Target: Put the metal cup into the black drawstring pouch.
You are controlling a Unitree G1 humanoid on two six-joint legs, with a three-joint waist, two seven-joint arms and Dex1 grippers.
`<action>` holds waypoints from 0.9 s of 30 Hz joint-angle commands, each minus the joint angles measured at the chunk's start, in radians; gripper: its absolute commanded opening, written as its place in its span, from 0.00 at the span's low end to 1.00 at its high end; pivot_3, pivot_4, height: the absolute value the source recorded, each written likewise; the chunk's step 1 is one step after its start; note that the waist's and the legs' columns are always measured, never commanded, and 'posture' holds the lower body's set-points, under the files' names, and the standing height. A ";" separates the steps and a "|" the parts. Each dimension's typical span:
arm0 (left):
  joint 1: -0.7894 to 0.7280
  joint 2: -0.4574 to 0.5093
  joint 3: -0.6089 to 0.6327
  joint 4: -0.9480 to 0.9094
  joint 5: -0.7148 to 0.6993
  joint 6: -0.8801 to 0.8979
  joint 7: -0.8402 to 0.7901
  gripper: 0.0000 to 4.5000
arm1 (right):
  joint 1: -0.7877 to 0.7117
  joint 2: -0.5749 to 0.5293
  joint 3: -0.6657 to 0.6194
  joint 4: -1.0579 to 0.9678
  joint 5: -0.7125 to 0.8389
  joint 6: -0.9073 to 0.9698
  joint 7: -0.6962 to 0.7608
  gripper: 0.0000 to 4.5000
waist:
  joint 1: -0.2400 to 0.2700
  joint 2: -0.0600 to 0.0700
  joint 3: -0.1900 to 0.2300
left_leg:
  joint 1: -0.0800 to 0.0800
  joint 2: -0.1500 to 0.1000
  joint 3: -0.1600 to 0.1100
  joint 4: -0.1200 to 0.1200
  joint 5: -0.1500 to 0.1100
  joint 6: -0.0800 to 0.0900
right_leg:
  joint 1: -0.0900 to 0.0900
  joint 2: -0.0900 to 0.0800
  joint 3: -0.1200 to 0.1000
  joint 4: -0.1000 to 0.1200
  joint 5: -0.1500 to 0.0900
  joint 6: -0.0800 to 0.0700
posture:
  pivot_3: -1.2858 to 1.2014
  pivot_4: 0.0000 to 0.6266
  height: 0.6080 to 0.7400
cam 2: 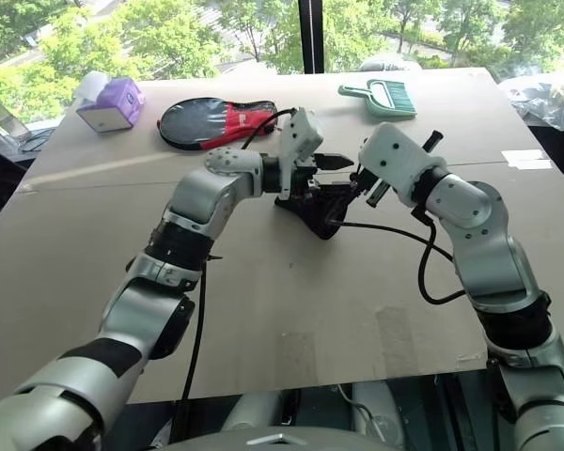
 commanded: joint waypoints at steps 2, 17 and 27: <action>-0.040 -0.020 -0.004 0.039 0.023 -0.066 -0.041 0.45 | -0.020 0.005 -0.015 -0.065 0.004 0.016 -0.010 0.00 | -0.002 0.000 0.000 | 0.000 0.000 0.000 0.000 0.000 0.000 | 0.000 0.000 0.000 0.000 0.000 0.000 | 0.52 0.24 1.00; 0.032 0.029 -0.059 0.105 0.130 -0.059 -0.107 0.04 | -0.022 0.075 -0.299 0.110 0.057 0.155 -0.192 0.00 | -0.001 0.000 0.000 | 0.000 0.000 0.000 0.000 0.000 0.000 | -0.001 0.000 0.000 0.001 0.000 0.000 | 0.52 0.24 1.00; 0.155 0.113 -0.095 0.047 0.180 -0.052 -0.100 0.04 | 0.077 0.040 -0.388 0.304 0.114 0.102 -0.245 0.00 | -0.005 0.000 0.000 | -0.001 0.000 0.002 -0.001 0.000 0.000 | -0.003 0.000 0.002 0.002 0.000 0.000 | 0.52 0.24 1.00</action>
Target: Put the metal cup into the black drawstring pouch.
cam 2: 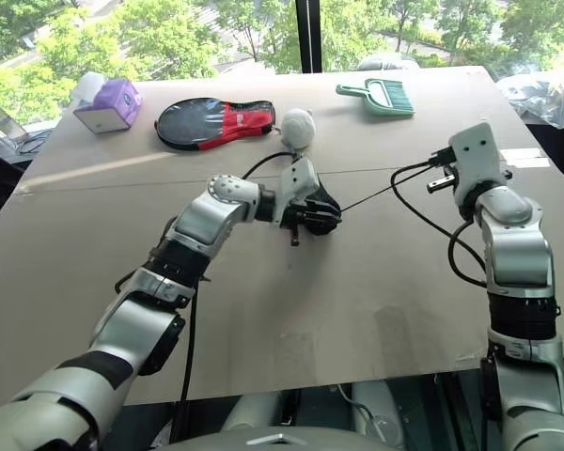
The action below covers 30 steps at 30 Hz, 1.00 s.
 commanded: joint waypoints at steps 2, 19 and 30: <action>0.046 0.051 0.009 -0.005 0.044 -0.002 0.020 0.04 | 0.050 -0.026 -0.062 -0.052 0.033 -0.042 -0.017 0.00 | 0.001 0.000 0.000 | 0.000 0.000 0.000 0.000 0.000 0.000 | 0.000 0.000 0.000 0.000 0.000 0.000 | 0.52 0.24 1.00; 0.636 0.093 0.563 -0.826 -0.353 0.278 0.331 0.95 | 0.785 -0.137 -0.269 -0.505 0.395 -0.222 0.405 0.99 | 0.005 0.000 0.000 | 0.007 0.001 0.000 -0.001 -0.001 0.002 | 0.008 0.000 0.001 -0.004 0.000 0.000 | 0.52 0.24 1.00; 1.043 0.129 0.739 -0.968 -0.385 0.161 0.402 0.95 | 0.978 -0.039 -0.401 -0.552 0.469 -0.391 0.391 0.99 | 0.050 0.001 0.000 | 0.035 0.005 -0.002 -0.010 -0.005 0.008 | 0.040 0.002 -0.003 -0.020 0.000 -0.001 | 0.52 0.24 1.00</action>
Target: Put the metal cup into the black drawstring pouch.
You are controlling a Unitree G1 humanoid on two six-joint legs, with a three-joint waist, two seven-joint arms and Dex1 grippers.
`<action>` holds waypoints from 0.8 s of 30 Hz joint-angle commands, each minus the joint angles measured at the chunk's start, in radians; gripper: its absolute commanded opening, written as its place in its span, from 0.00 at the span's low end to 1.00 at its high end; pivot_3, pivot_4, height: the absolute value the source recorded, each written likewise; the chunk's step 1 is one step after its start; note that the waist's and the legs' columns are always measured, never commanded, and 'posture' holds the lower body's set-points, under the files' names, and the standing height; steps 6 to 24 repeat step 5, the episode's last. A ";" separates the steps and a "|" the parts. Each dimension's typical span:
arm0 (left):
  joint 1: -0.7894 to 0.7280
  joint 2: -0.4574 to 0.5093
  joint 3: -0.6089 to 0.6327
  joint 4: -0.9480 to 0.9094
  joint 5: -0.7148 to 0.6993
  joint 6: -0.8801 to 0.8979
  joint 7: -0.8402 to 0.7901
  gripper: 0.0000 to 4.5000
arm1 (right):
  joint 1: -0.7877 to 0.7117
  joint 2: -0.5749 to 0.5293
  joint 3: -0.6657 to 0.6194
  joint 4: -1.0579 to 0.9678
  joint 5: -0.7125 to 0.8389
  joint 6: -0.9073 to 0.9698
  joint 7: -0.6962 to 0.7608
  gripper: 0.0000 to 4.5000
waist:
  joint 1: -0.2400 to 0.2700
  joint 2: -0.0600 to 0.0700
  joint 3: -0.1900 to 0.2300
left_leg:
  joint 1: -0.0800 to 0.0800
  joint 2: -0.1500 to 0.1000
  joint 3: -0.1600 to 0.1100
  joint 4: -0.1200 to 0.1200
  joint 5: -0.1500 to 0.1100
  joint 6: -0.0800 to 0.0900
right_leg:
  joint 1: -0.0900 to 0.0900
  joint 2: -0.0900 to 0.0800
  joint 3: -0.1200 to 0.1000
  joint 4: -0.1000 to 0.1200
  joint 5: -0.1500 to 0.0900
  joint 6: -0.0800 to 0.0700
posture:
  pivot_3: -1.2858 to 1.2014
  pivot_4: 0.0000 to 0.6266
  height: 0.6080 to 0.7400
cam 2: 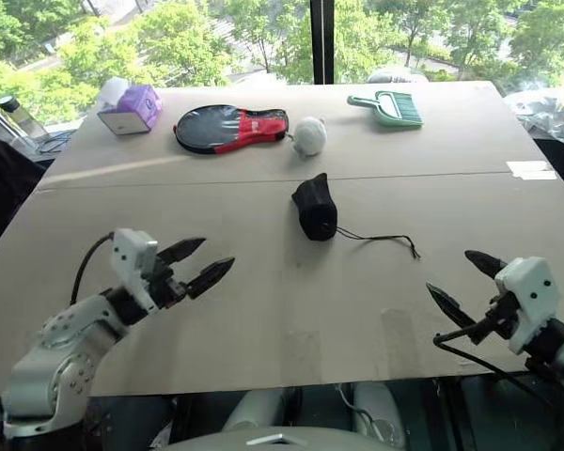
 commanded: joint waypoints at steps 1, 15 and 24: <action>0.012 0.007 0.042 -0.065 -0.045 -0.029 0.023 0.95 | 0.047 0.018 -0.043 -0.004 -0.016 -0.070 -0.016 0.99 | 0.013 0.000 0.000 | 0.000 0.000 0.000 0.000 0.000 0.000 | 0.000 0.000 0.000 0.000 0.000 0.000 | 0.52 0.24 1.00; 0.030 0.008 0.040 -0.071 -0.063 -0.037 0.040 0.95 | 0.073 0.020 -0.036 0.021 -0.045 -0.116 -0.037 0.99 | 0.015 0.000 0.000 | 0.000 0.000 0.000 -0.003 0.000 0.000 | 0.000 0.000 0.000 -0.002 0.000 0.000 | 0.52 0.24 1.00; 0.030 0.008 0.040 -0.071 -0.063 -0.037 0.040 0.95 | 0.073 0.020 -0.036 0.021 -0.045 -0.116 -0.037 0.99 | 0.015 0.000 0.000 | 0.000 0.000 0.000 -0.003 0.000 0.000 | 0.000 0.000 0.000 -0.002 0.000 0.000 | 0.52 0.24 1.00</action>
